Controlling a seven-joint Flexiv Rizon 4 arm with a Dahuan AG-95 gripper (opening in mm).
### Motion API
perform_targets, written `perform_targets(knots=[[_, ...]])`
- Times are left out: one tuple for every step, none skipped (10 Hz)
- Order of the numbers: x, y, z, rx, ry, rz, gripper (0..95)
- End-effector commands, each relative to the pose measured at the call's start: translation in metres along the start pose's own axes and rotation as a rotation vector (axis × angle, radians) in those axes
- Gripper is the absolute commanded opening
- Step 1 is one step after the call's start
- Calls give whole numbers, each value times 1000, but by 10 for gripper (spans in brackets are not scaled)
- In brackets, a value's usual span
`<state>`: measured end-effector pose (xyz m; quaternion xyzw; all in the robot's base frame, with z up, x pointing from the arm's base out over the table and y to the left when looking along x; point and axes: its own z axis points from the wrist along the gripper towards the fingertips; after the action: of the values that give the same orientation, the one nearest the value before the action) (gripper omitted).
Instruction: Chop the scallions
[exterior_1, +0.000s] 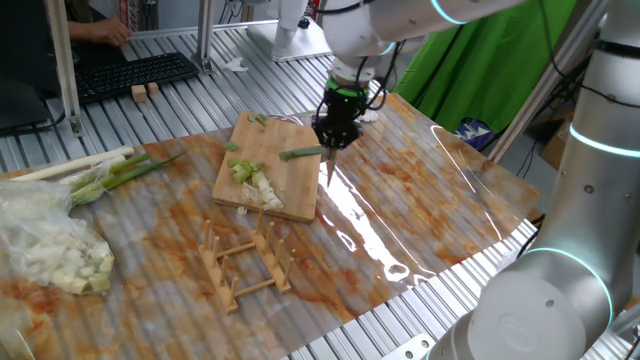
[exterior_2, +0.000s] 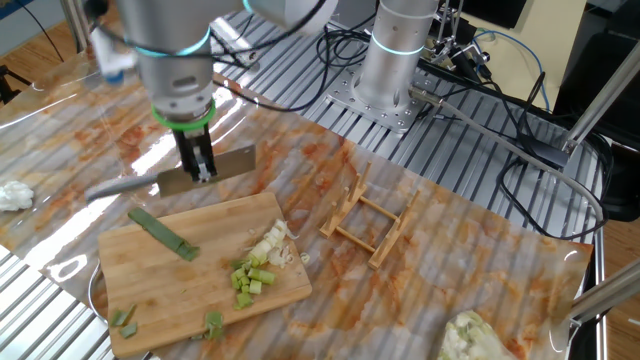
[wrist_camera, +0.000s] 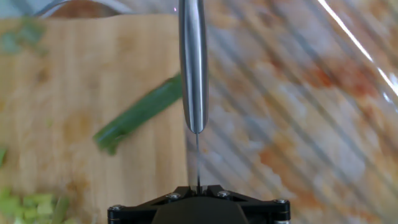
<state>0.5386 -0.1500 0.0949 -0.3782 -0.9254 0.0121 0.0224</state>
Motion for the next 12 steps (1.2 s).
perform_targets(knots=[[7,-14,-8,-13,2,-14,0],[5,-12,-9,-14,1,-73,0],[2,-11,-10,-14,-1,-110,0],[-1,-8,-12,-22,-9,-171,0],[-8,-4,-14,-37,-14,-269,0],[-11,-1,-13,-38,-13,-260,0],[-16,4,-12,-44,-10,-260,0],[-18,7,-10,-47,-17,-257,0],[-20,9,-10,-62,-30,-323,0],[-21,11,-8,-66,-32,-422,0],[-21,12,-6,-79,-15,-389,0],[-22,14,-4,-98,0,-336,0]])
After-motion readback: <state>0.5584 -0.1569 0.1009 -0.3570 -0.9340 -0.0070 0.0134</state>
